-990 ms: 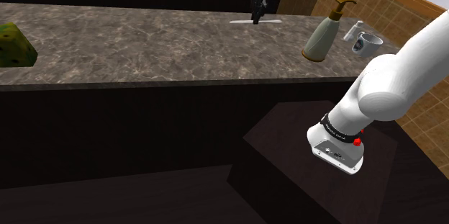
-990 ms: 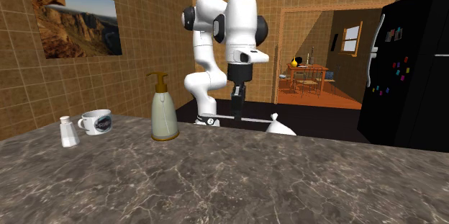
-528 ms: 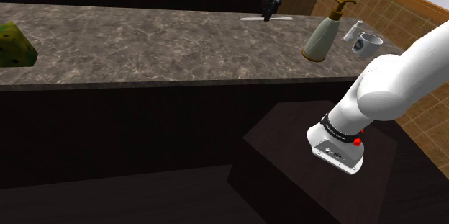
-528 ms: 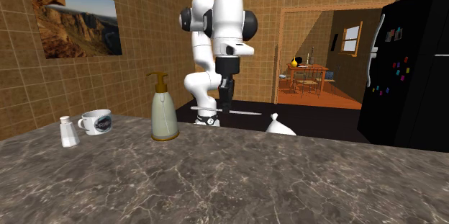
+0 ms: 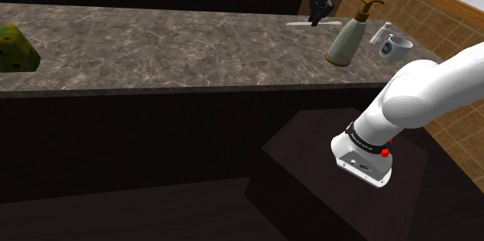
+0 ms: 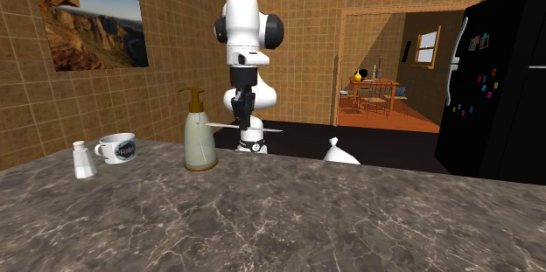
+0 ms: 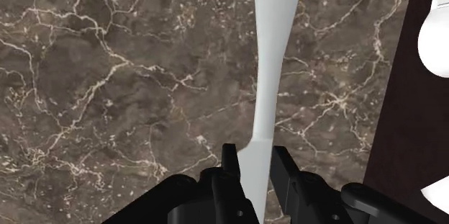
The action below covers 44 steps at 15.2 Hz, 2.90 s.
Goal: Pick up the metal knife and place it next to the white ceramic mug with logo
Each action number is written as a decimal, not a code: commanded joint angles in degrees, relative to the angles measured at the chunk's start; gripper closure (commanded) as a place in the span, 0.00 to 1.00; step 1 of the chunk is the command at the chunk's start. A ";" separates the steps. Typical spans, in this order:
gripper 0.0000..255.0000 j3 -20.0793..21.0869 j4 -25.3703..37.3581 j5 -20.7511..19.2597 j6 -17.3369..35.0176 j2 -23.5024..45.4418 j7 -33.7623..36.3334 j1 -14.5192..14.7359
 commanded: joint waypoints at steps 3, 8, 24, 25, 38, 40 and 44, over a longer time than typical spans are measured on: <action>1.00 -2.81 -3.72 -2.90 -1.17 -5.34 -3.97 -3.02; 1.00 -6.62 -6.77 -6.88 -3.51 -11.46 -9.39 -7.23; 1.00 -22.74 -4.93 -20.09 -9.60 -20.28 -30.61 -18.99; 1.00 -23.93 -4.25 -20.81 -9.78 -20.25 -32.03 -19.41; 1.00 -41.83 9.98 -27.35 -10.46 -15.62 -50.38 -18.49; 1.00 -45.19 13.03 -27.83 -10.45 -14.52 -53.15 -17.06; 1.00 -52.66 19.85 -28.49 -10.62 -12.51 -58.56 -12.83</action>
